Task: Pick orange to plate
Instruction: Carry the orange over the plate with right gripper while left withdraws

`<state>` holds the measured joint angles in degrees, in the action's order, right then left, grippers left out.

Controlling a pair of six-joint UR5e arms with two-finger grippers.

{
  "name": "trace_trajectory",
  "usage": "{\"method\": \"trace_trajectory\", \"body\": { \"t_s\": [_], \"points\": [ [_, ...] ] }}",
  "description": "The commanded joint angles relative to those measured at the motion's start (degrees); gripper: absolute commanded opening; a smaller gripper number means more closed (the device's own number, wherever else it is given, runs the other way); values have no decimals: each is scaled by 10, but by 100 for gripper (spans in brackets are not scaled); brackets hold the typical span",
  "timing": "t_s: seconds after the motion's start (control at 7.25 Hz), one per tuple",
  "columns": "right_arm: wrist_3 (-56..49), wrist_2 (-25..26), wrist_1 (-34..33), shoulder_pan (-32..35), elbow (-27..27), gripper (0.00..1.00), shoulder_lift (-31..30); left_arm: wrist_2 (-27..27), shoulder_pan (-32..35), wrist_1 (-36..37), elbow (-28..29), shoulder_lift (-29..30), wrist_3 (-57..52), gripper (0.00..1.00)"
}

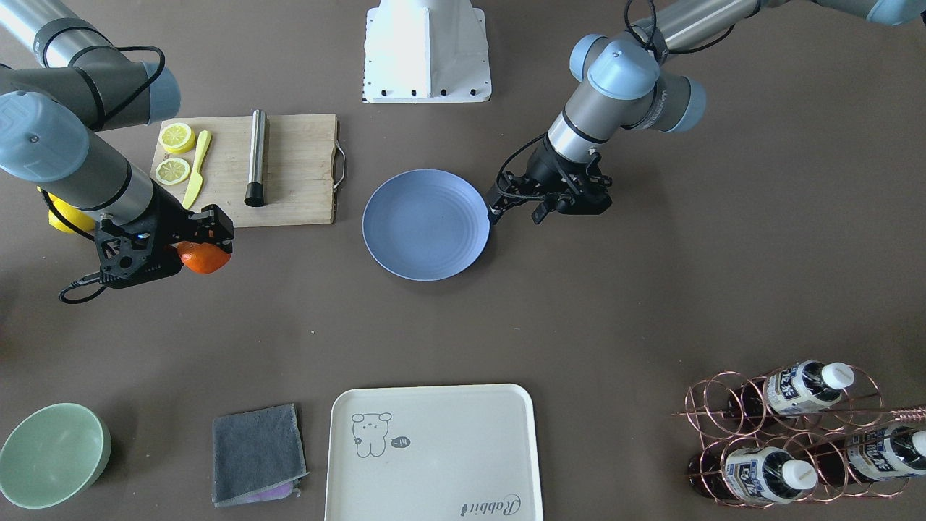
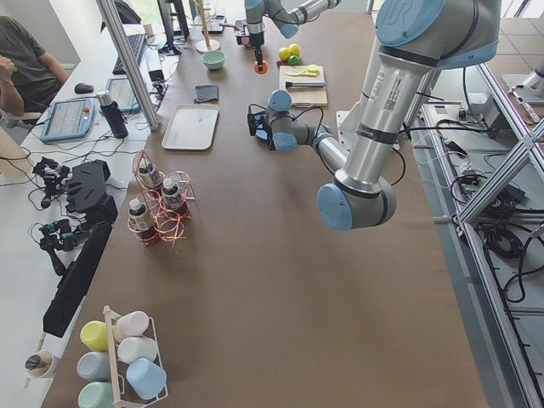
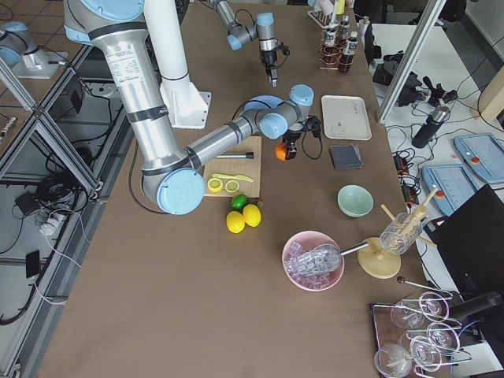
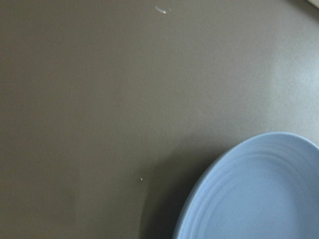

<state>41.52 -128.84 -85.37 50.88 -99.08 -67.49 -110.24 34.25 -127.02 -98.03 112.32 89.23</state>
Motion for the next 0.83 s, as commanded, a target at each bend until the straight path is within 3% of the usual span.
{"method": "trace_trajectory", "body": {
  "t_s": [0.0, 0.28, 0.41, 0.69],
  "points": [
    [122, 69, -28, -70, 1, 0, 99, -101, 96, 0, -57, -80, -51, 97],
    [228, 127, -25, -148, 48, 0, 185, -113, 103, -3, -48, -118, -139, 97],
    [235, 159, -20, -173, 83, 0, 204, -114, 106, -6, -37, -126, -146, 97],
    [275, 170, 21, -205, 122, 0, 215, -113, 105, -7, -36, -126, -146, 97]
  ]
}}
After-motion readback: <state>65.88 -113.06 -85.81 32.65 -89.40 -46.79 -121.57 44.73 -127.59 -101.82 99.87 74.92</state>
